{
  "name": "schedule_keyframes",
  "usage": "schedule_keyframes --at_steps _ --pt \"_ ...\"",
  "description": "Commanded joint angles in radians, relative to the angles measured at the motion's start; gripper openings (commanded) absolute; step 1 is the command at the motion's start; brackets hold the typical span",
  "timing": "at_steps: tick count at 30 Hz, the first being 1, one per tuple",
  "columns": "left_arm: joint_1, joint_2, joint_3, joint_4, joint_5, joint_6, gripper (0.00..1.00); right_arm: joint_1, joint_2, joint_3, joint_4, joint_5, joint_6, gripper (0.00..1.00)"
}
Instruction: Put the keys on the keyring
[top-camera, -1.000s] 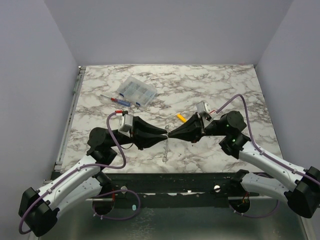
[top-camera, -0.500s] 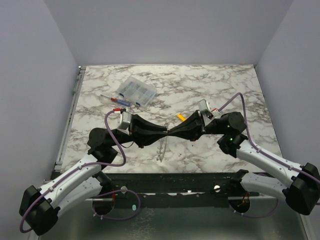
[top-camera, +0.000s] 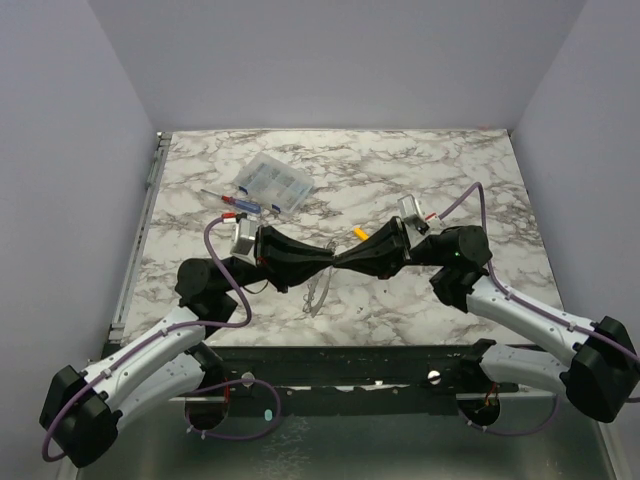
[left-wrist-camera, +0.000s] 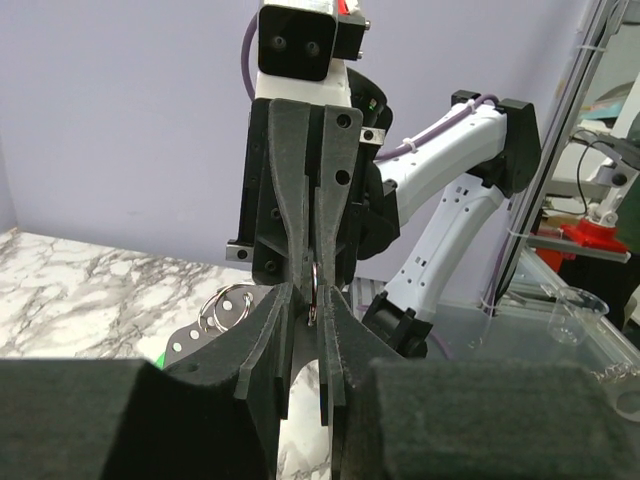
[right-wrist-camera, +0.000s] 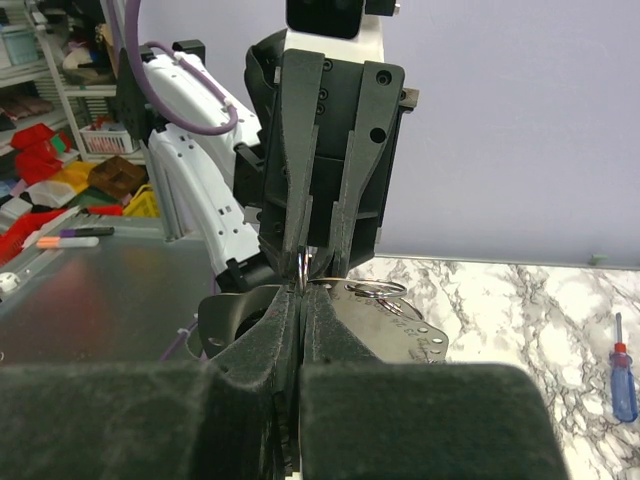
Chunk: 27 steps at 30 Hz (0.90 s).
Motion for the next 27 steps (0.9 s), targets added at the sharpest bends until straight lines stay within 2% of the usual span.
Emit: schedule_keyframes --at_steps 1,4,6,7,8,17,18,19,23,25,27 --pt "-0.001 0.031 -0.016 0.043 -0.023 -0.048 0.2 0.01 0.029 -0.006 0.11 -0.021 0.043 0.01" --pt "-0.001 0.041 -0.017 0.058 -0.021 -0.06 0.19 0.009 0.043 -0.006 0.145 -0.022 0.064 0.01" --pt "-0.001 0.046 -0.017 0.064 -0.021 -0.066 0.15 0.011 0.052 -0.008 0.169 -0.026 0.078 0.01" --pt "-0.002 0.048 -0.017 0.069 -0.023 -0.07 0.1 0.011 0.057 -0.007 0.179 -0.028 0.087 0.01" --pt "-0.002 0.051 -0.017 0.072 -0.022 -0.074 0.01 0.01 0.061 -0.008 0.187 -0.03 0.092 0.01" --pt "0.022 0.079 0.005 0.063 -0.006 -0.085 0.0 0.013 0.072 -0.019 0.211 -0.029 0.106 0.01" --pt "0.027 0.085 0.012 0.051 -0.004 -0.083 0.0 0.014 0.068 -0.02 0.196 -0.025 0.101 0.03" --pt "0.031 0.09 0.019 0.042 0.004 -0.081 0.0 0.013 0.062 -0.017 0.177 -0.023 0.09 0.11" --pt "0.039 0.08 0.035 -0.017 0.001 -0.045 0.0 0.014 0.035 -0.01 0.083 -0.018 0.034 0.28" --pt "0.041 0.068 0.041 -0.055 -0.012 -0.02 0.0 0.014 0.018 -0.008 0.028 -0.014 0.003 0.33" --pt "0.042 0.062 0.045 -0.077 -0.017 -0.004 0.0 0.014 0.005 -0.005 -0.014 -0.011 -0.026 0.34"
